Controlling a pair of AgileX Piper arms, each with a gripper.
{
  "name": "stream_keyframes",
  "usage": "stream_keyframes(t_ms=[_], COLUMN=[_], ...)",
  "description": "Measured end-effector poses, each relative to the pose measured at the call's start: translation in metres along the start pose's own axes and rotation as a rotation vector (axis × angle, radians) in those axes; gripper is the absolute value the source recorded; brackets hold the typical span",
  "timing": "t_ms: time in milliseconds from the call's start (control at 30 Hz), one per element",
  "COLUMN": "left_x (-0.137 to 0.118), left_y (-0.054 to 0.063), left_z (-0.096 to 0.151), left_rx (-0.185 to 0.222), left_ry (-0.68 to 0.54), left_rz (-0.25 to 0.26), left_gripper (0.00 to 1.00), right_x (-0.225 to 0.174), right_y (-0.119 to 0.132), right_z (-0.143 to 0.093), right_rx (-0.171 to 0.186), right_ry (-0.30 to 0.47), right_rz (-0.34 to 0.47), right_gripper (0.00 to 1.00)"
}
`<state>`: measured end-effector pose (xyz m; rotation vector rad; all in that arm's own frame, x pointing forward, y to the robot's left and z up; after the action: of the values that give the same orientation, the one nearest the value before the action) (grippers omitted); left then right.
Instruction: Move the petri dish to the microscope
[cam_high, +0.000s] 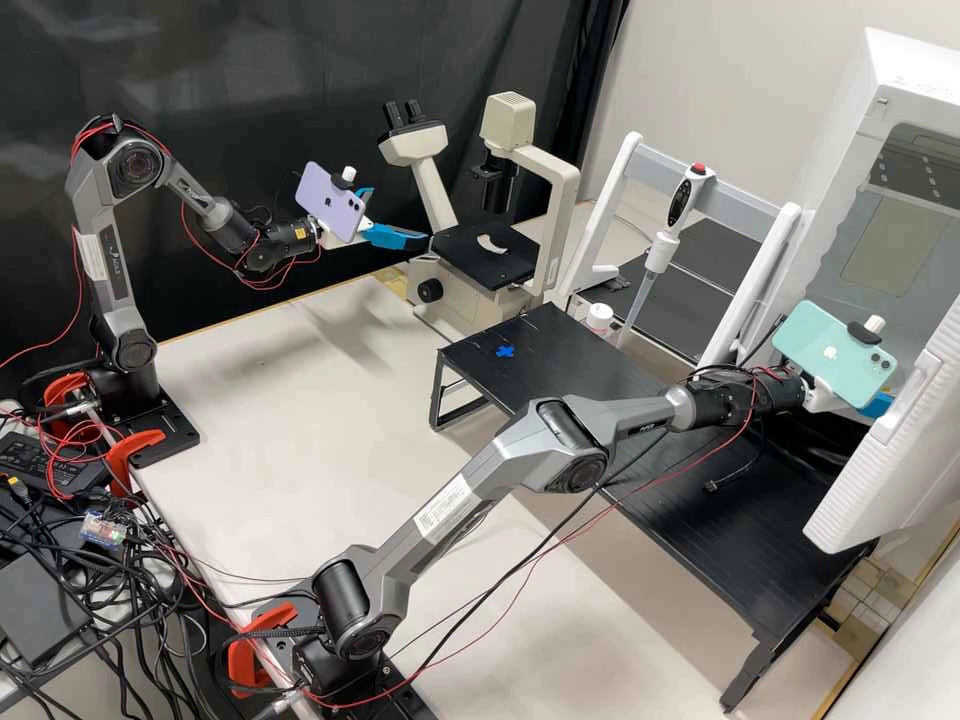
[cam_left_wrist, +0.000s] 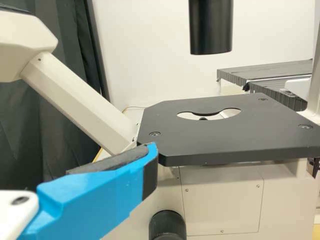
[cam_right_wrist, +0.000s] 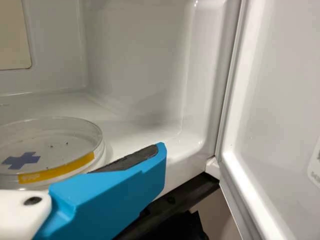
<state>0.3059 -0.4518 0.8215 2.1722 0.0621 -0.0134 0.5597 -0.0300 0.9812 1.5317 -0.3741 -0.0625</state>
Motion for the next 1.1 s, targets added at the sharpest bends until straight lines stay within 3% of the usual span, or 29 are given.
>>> stream_keyframes(t_ms=[1100], left_x=[0.0000], left_y=[0.0000], left_z=[0.0000], left_rx=[0.000], left_ry=[0.000], left_rz=[0.000], left_gripper=[1.00], right_x=[-0.0006], right_y=[-0.0061], right_z=[-0.0080], right_rx=[0.001], right_ry=[0.044], right_rz=[-0.038], right_gripper=[0.00])
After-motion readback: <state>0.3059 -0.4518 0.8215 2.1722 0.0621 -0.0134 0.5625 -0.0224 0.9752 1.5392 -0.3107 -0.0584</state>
